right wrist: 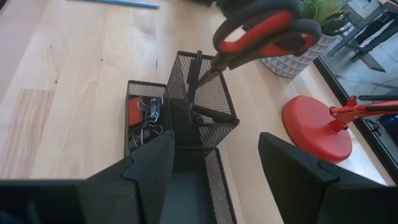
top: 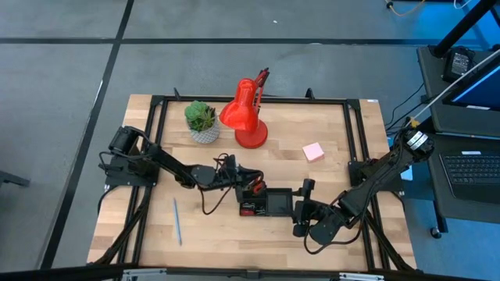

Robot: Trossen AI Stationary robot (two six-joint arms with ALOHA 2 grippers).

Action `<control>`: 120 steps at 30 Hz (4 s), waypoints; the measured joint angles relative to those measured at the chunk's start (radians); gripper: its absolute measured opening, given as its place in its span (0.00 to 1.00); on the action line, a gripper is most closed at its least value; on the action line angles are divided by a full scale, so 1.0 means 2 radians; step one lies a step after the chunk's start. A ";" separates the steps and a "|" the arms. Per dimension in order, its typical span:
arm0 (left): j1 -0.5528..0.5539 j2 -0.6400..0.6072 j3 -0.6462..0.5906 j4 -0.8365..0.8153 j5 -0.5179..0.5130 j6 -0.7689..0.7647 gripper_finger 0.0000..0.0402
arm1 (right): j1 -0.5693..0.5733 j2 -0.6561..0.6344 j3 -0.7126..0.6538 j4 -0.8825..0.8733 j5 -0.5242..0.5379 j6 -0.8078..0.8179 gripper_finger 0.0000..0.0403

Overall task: Pick and place office supplies into organizer
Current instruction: Put the black scissors into the black desk organizer, then put the blue pencil into the black desk organizer

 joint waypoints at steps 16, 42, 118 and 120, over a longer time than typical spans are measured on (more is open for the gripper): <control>0.003 0.000 -0.001 0.015 -0.001 -0.011 0.05 | 0.000 0.000 0.000 -0.007 0.000 0.000 0.59; -0.001 0.000 -0.001 -0.011 -0.012 -0.019 0.05 | 0.000 0.000 0.000 -0.008 0.000 0.000 0.59; -0.034 -0.011 0.000 0.034 0.122 0.391 0.40 | 0.000 0.000 0.000 -0.051 -0.001 0.039 0.59; -0.044 -0.048 0.000 -0.038 0.097 0.393 0.40 | 0.000 0.000 0.000 -0.051 -0.001 0.039 0.59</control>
